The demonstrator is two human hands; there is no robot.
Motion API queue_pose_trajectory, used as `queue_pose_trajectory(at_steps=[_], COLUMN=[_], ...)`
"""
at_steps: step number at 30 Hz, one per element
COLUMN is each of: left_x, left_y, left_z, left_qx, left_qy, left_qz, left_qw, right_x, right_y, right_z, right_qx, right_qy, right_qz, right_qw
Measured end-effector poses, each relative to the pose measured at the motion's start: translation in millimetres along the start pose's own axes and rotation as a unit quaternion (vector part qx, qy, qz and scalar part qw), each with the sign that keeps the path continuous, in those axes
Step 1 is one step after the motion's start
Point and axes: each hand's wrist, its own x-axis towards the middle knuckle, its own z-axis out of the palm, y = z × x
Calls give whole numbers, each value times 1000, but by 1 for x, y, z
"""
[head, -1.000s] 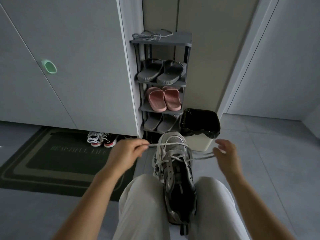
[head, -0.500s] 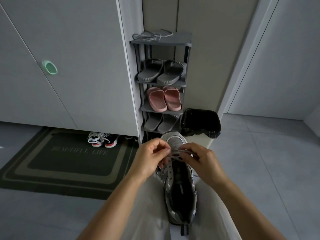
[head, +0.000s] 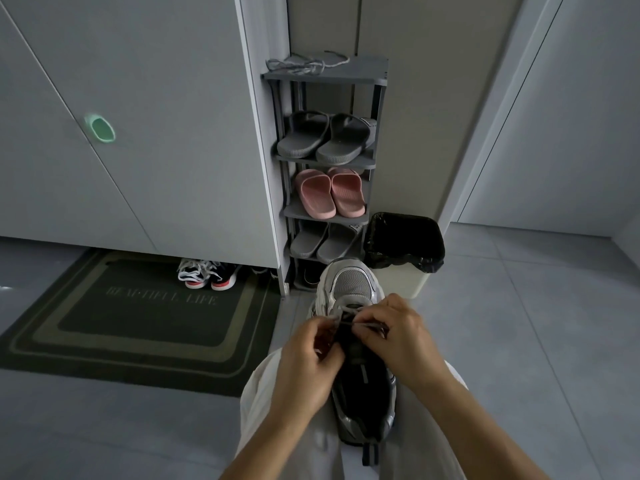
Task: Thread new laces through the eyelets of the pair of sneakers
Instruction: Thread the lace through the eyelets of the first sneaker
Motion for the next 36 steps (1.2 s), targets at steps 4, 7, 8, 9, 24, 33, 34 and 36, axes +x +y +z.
queue_pose_trajectory(at_steps=[4, 7, 8, 9, 24, 33, 34, 36], left_x=[-5, -5, -5, -5, 1, 27, 31, 41], left_y=[-6, -9, -10, -10, -2, -20, -29, -55], left_z=[0, 2, 2, 2, -4, -36, -50, -84], left_qx=[-125, -190, -205, -213, -200, -464, -490, -541], left_qy=[17, 23, 23, 24, -12, 111, 139, 213], left_qz=[-61, -89, -95, -99, -90, -221, -242, -287], left_qw=[990, 977, 974, 972, 976, 850, 826, 762], right_x=[-5, -7, -7, -6, 4, 10, 10, 7], right_y=[-4, -4, -4, -4, -10, 24, 32, 44], right_z=[9, 13, 14, 14, 14, -2, -2, 0], right_qx=[-37, -64, -79, -91, -120, 44, 72, 92], right_qy=[18, 11, 8, 4, 5, 30, 46, 75], right_qz=[-21, -61, -71, -78, -151, 5, 46, 105], right_qw=[999, 996, 994, 993, 981, 999, 995, 987])
